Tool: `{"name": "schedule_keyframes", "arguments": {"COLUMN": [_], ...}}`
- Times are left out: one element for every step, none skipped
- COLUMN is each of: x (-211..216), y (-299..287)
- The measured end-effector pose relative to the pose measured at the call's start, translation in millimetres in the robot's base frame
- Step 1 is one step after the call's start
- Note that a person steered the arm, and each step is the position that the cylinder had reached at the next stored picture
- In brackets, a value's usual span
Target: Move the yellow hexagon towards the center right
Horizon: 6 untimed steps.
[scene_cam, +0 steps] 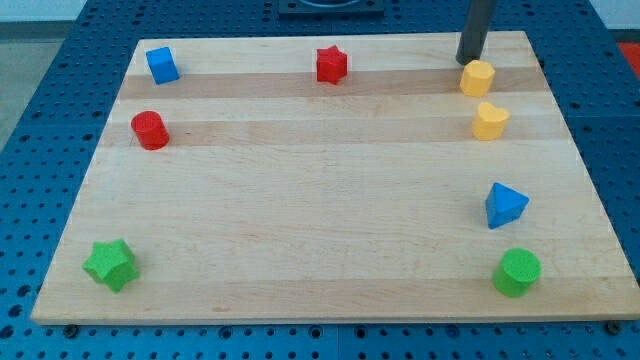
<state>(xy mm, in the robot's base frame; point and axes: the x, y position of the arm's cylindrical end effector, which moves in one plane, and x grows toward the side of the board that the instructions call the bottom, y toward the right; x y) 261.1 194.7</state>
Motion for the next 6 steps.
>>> {"name": "schedule_keyframes", "arguments": {"x": [23, 49, 77, 101, 122, 144], "y": [5, 8, 8, 8, 8, 8]}}
